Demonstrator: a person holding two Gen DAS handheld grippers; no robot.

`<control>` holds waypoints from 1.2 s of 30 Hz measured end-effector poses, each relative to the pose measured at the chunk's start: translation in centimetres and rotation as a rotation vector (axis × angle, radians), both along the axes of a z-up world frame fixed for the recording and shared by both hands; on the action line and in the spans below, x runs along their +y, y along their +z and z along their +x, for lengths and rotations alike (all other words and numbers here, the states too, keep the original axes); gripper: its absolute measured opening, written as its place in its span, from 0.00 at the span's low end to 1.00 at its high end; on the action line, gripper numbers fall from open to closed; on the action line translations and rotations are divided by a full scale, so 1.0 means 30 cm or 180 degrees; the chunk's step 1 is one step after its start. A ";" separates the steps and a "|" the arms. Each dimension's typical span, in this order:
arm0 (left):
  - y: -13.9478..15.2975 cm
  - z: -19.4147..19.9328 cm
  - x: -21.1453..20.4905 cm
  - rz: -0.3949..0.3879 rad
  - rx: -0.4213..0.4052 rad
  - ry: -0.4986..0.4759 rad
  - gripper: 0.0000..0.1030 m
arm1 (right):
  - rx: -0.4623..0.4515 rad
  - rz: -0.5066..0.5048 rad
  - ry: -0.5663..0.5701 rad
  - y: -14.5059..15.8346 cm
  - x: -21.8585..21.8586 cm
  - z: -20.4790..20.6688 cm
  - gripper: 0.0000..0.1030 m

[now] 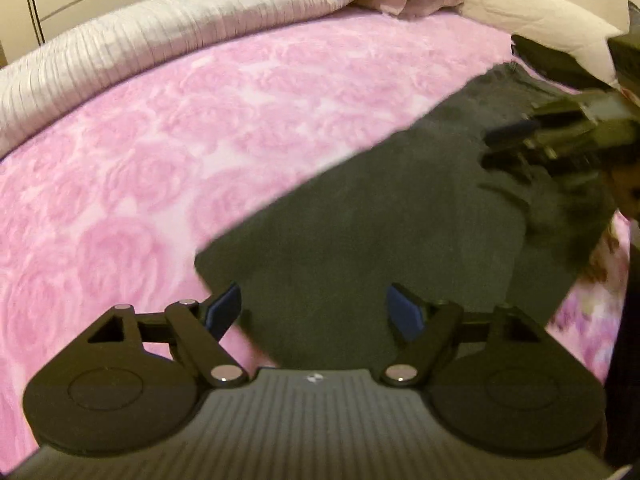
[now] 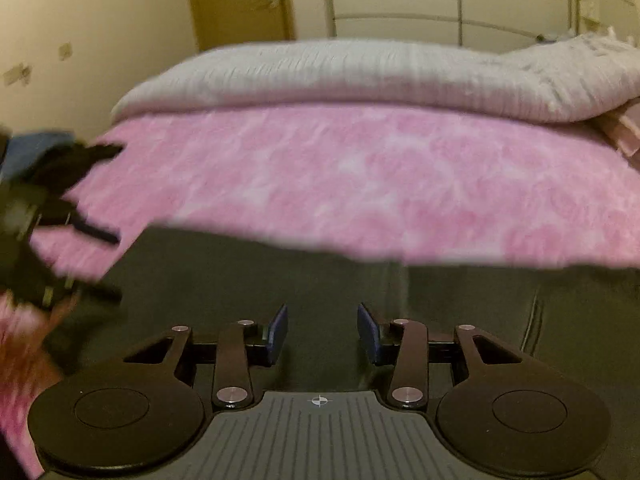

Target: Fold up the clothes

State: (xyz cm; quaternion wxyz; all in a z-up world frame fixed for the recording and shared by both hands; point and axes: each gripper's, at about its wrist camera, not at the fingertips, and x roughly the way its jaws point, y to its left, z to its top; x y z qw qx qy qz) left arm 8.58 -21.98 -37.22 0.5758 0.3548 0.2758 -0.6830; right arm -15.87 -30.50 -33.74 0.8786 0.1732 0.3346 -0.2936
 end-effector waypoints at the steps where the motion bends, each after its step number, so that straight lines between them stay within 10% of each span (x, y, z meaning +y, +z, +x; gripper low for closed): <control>1: -0.024 -0.006 0.005 0.0034 -0.0055 -0.0017 0.76 | 0.0039 0.0042 -0.0017 -0.029 0.014 -0.007 0.41; 10: 0.088 0.070 0.129 -0.0152 -0.0348 0.0212 0.76 | 0.0161 -0.0217 0.0199 0.071 0.186 0.049 0.43; 17: 0.159 0.109 0.316 -0.0328 -0.0814 0.0211 0.79 | 0.0690 -0.1031 0.1113 -0.033 0.487 0.244 0.65; 27: 0.067 0.067 0.436 -0.0584 -0.1495 -0.0535 0.88 | 0.1332 -0.2543 0.1984 -0.216 0.744 0.411 0.69; 31: -0.017 -0.008 0.420 -0.0855 -0.2053 -0.1295 0.88 | 0.1252 -0.2473 0.2003 -0.216 0.722 0.401 0.28; 36: -0.112 -0.061 0.320 -0.1055 -0.2619 -0.2036 0.87 | 0.0958 -0.2341 0.1841 -0.151 0.681 0.362 0.20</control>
